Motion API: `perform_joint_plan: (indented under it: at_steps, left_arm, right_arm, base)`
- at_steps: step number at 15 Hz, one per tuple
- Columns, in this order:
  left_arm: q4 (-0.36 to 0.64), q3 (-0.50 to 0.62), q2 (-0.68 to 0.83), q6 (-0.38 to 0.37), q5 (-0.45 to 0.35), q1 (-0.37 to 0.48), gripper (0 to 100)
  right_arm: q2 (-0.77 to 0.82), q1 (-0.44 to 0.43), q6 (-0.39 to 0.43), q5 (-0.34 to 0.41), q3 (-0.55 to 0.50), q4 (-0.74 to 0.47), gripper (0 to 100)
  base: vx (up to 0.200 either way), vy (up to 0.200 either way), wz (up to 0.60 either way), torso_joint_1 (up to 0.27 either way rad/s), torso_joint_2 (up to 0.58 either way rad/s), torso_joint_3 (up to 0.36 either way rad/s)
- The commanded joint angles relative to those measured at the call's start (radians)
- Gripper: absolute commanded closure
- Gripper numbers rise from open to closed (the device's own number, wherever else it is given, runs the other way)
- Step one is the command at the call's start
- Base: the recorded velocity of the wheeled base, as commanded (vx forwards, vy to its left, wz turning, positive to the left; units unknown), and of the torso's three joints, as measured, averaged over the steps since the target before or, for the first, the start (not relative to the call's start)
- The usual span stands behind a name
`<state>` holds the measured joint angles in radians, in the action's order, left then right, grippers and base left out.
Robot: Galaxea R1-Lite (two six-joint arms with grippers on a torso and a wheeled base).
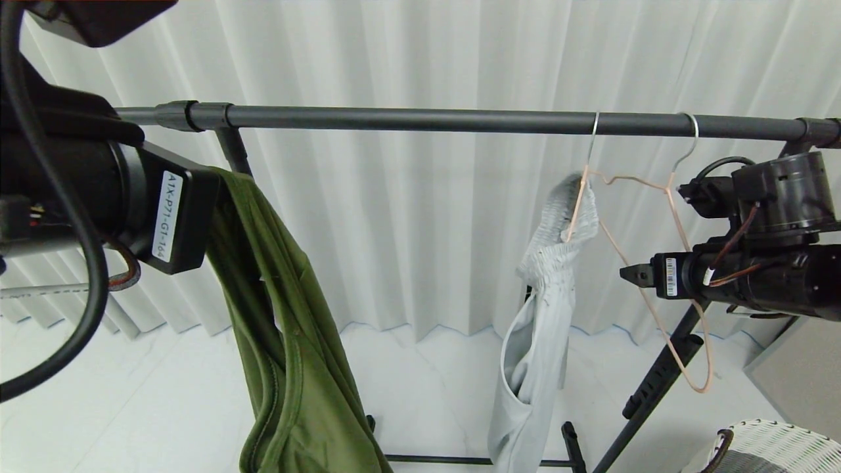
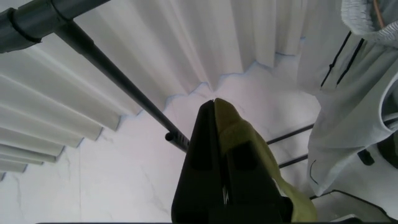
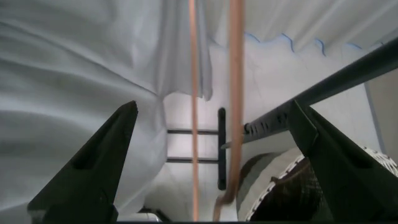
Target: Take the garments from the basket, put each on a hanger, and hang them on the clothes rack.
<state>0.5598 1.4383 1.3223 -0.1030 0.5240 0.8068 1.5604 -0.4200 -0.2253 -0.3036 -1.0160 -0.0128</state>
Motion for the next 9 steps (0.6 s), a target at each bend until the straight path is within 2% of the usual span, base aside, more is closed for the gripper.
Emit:
perform_joint_plan:
  at_steps: [1, 2, 9]
  left_arm:
    - [0.000, 0.001, 0.000, 0.000, 0.001, 0.000, 100]
    - [0.000, 0.001, 0.000, 0.000, 0.001, 0.000, 100]
    - [0.000, 0.001, 0.000, 0.000, 0.001, -0.001, 100]
  right_arm:
    - [0.023, 0.018, 0.000, 0.001, 0.002, -0.001, 0]
    - [0.023, 0.027, 0.000, 0.001, 0.002, -0.001, 100]
    - [0.013, 0.044, 0.000, 0.006, 0.002, -0.001, 100]
  base:
    - [0.000, 0.000, 0.00, 0.000, 0.00, 0.000]
    - [0.000, 0.000, 0.00, 0.000, 0.00, 0.000]
    - [0.000, 0.000, 0.00, 0.000, 0.00, 0.000]
